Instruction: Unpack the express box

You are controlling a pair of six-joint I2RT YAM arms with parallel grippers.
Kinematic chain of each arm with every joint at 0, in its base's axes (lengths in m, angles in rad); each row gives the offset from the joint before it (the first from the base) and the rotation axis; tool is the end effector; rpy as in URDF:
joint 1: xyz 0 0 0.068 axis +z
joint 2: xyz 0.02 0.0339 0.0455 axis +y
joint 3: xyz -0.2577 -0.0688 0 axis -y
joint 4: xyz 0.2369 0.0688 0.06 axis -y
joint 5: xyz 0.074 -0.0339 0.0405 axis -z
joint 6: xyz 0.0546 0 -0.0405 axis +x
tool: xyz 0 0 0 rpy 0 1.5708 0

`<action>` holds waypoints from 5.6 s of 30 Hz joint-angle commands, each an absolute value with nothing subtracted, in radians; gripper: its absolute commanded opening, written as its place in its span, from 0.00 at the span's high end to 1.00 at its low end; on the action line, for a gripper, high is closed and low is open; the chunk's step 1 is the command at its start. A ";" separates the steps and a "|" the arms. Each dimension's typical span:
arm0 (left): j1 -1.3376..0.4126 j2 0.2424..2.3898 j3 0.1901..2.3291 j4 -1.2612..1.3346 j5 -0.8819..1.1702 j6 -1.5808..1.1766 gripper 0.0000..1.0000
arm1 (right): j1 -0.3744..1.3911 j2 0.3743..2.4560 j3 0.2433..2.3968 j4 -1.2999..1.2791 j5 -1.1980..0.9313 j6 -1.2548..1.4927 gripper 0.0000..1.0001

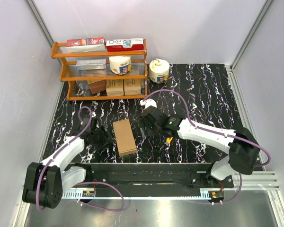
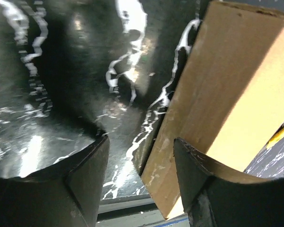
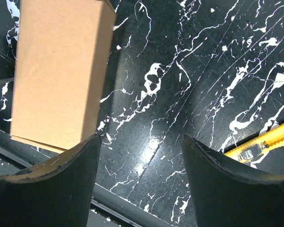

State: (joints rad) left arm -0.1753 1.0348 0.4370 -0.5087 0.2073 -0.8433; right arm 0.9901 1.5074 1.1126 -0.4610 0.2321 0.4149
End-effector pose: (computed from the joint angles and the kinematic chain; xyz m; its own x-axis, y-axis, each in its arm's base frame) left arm 0.1704 -0.0416 0.1374 -0.7807 -0.6039 -0.1603 -0.4837 0.7466 -0.4568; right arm 0.1909 0.2680 0.2389 -0.6737 -0.3117 -0.6700 -0.5019 0.8585 0.1053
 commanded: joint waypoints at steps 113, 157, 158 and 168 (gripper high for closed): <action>-0.146 1.060 0.494 -0.350 0.521 -0.715 0.12 | 0.980 1.605 0.948 -0.175 0.003 0.828 0.35; -0.308 1.192 0.680 -0.429 0.235 -0.709 0.19 | 0.925 1.388 1.166 -0.744 0.348 0.779 0.00; -0.310 1.172 0.681 -0.448 0.221 -0.706 0.19 | 0.948 1.441 1.189 -0.759 0.359 0.779 0.00; -0.307 1.109 0.680 -0.506 0.114 -0.673 0.14 | 1.034 1.721 1.387 -0.913 0.446 0.828 0.03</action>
State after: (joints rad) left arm -0.3065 1.1271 0.6434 -0.4870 0.1795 -0.6987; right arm 1.0229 1.6802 1.3224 -0.8322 0.3855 0.8085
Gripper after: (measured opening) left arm 0.854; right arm 0.990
